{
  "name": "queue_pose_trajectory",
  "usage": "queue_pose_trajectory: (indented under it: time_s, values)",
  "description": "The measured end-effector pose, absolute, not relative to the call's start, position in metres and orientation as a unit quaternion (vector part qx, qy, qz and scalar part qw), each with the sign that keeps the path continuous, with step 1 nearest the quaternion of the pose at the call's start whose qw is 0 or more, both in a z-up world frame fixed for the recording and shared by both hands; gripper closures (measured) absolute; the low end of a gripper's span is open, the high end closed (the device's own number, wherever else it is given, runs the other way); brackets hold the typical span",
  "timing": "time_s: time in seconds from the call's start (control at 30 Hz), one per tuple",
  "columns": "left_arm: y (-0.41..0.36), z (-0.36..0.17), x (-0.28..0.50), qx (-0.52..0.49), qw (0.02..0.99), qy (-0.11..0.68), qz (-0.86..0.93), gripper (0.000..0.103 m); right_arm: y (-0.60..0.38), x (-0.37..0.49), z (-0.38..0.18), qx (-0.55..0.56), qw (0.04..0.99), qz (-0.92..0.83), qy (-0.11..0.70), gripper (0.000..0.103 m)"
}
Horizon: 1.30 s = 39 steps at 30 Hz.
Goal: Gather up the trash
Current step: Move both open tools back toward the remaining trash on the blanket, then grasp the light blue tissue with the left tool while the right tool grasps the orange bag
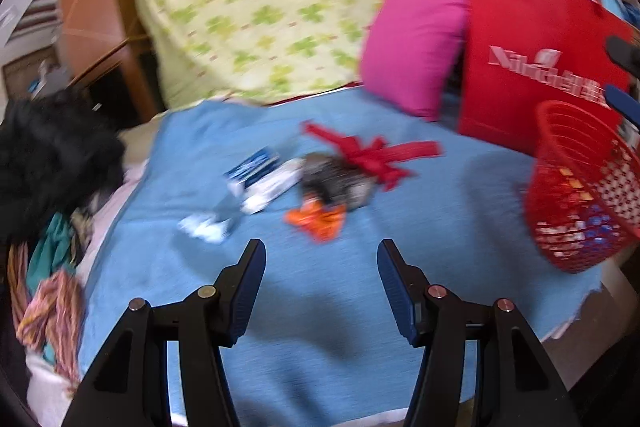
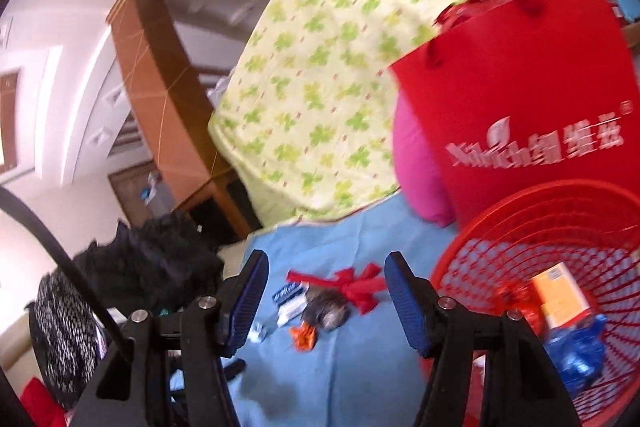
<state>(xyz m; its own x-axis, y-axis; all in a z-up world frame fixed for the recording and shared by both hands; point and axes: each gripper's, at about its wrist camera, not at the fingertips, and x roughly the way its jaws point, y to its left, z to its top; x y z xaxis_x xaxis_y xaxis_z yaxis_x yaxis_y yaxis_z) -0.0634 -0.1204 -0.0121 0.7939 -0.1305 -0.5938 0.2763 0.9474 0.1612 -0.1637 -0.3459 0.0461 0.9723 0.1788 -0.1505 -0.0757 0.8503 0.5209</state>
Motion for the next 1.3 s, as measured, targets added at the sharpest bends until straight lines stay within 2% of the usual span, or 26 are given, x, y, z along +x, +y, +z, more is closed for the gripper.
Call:
queue_pose_trajectory:
  time_s: [0.27,0.6,0.93,1.3]
  values:
    - [-0.038,-0.029,-0.037,0.078,0.942,0.324,-0.037,0.044,-0.288,-0.112,0.021,0.224,0.951,0.091,0.191,0.039]
    - [0.025,-0.060,0.003,0.032,0.932,0.359,0.021,0.044,-0.226,-0.040,-0.025,0.196,0.922,0.130,0.309,0.039]
    - [0.036,-0.073,0.075,-0.058,0.917,0.394,-0.014,0.044,-0.192,0.034,-0.060,0.169,0.904,0.144,0.366,0.039]
    - [0.039,-0.094,0.139,-0.136,0.894,0.426,-0.034,0.044,-0.199,0.089,-0.090,0.228,0.878,0.128,0.401,0.039]
